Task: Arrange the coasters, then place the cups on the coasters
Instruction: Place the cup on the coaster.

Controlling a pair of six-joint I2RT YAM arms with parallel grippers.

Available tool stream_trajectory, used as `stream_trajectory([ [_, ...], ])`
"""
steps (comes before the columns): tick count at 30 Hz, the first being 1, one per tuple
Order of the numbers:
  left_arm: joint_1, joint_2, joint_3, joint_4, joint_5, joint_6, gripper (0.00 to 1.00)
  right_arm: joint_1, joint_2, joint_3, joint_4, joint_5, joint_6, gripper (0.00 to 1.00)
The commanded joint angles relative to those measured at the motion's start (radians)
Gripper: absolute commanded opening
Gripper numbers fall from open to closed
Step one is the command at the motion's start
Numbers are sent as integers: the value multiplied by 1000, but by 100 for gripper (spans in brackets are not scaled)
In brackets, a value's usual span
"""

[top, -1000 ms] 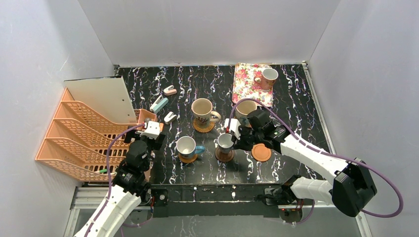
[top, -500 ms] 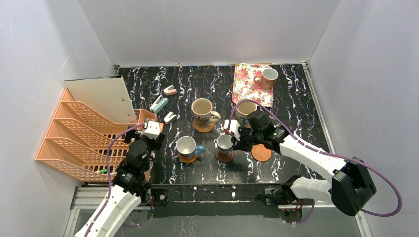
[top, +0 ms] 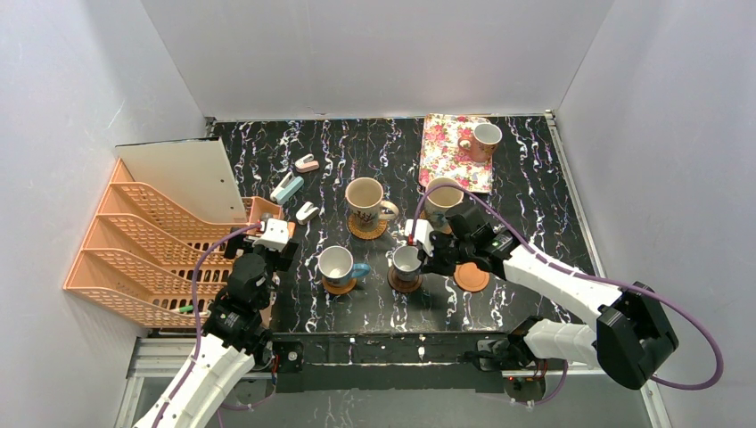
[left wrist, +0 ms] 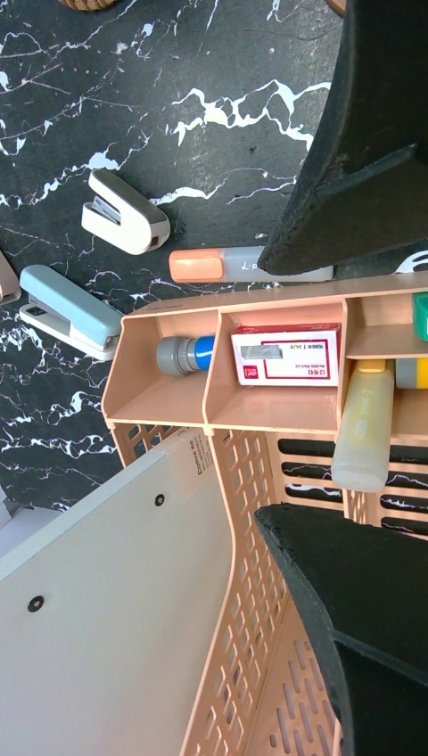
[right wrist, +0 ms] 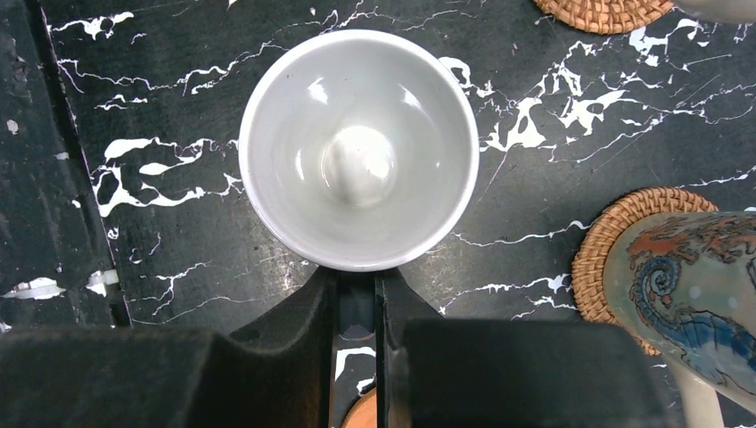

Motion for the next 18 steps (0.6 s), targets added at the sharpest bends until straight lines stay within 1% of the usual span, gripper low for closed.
stream_trajectory([
  [1,5,-8,-12,7,-8,2,98,3,-4,-3,64,-24,-12,1],
  [18,5,-7,-12,8,-7,2,98,3,16,-8,63,-36,-17,1],
])
